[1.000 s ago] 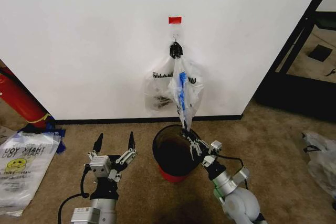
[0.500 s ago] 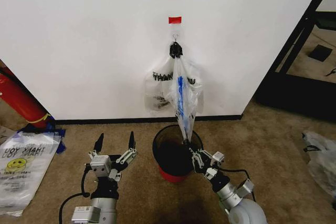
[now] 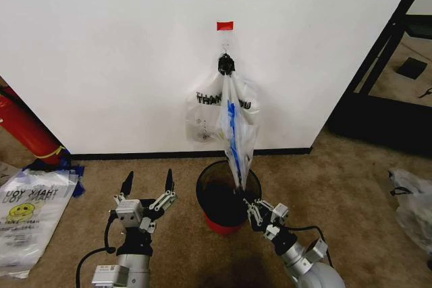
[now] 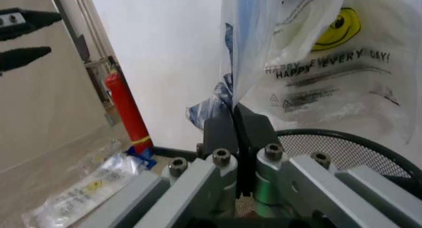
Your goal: Pick up the garbage bag from the wall and place it over the trash bin.
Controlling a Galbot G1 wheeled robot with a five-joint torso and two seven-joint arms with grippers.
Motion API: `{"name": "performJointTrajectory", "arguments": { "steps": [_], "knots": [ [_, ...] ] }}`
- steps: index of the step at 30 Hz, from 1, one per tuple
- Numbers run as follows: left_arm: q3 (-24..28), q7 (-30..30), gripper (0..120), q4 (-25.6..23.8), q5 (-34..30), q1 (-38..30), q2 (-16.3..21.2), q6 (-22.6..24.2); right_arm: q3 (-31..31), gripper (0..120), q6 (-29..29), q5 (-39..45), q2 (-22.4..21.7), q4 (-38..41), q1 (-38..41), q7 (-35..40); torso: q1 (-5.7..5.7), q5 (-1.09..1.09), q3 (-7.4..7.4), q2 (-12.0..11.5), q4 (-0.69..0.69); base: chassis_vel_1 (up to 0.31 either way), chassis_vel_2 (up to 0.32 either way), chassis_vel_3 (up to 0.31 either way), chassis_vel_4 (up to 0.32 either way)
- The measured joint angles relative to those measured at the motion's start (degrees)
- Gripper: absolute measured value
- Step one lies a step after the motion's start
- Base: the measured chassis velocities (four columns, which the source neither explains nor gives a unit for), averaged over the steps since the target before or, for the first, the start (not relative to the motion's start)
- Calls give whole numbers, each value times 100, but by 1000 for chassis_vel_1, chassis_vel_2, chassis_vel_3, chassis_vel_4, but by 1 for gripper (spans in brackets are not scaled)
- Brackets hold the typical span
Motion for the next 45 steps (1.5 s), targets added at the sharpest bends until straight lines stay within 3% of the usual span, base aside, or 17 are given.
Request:
{"name": "performJointTrajectory", "arguments": {
  "steps": [15, 25, 29, 32, 35, 38, 40, 42, 45],
  "knots": [
    [2, 0, 100, 37, -35, -26, 6, 3, -7, 0, 114, -107, 34, 7, 10, 117, 0, 0, 0, 0, 0, 0, 0, 0, 0],
    [206, 1, 100, -47, -69, -129, 239, 153, -244, 0, -462, 610, 155, 716, 358, 1704, 0, 0, 0, 0, 0, 0, 0, 0, 0],
    [466, 3, 100, -203, -238, -340, 638, 403, -353, 0, -720, 908, 232, 822, 609, 2600, 0, 0, 0, 0, 1, 0, 0, 0, 0],
    [579, 5, 100, -296, -415, -488, 868, 553, -360, 0, -779, 931, 247, 832, 663, 2803, 0, -1, 0, 0, 0, 0, 0, 0, 0],
    [724, -15, 100, -505, -1024, -998, 1370, 971, -374, 0, -864, 852, 252, 848, 717, 3123, 0, -1, 0, 0, 2, 0, 0, 0, 0],
    [1113, -218, 100, -673, -2065, -2024, 2050, 1666, -364, 0, -894, 685, 292, 878, 737, 3294, 0, -1, 1, 0, -1, 0, 0, 0, 0],
    [1219, -278, 100, -681, -2291, -2263, 2165, 1812, -353, 0, -895, 647, 301, 884, 739, 3310, 0, -1, 1, 0, -1, 0, 0, 0, 0],
    [1582, -426, 100, -632, -2976, -3097, 2496, 2172, -312, 0, -895, 574, 317, 895, 739, 3340, 0, -1, 1, -1, -1, 0, 0, 0, 0],
    [2094, -470, 100, -246, -3419, -4332, 2740, 2385, -260, 0, -894, 545, 347, 899, 732, 3367, 0, -1, 1, -1, -5, 0, 0, 0, 0]
  ]
}}
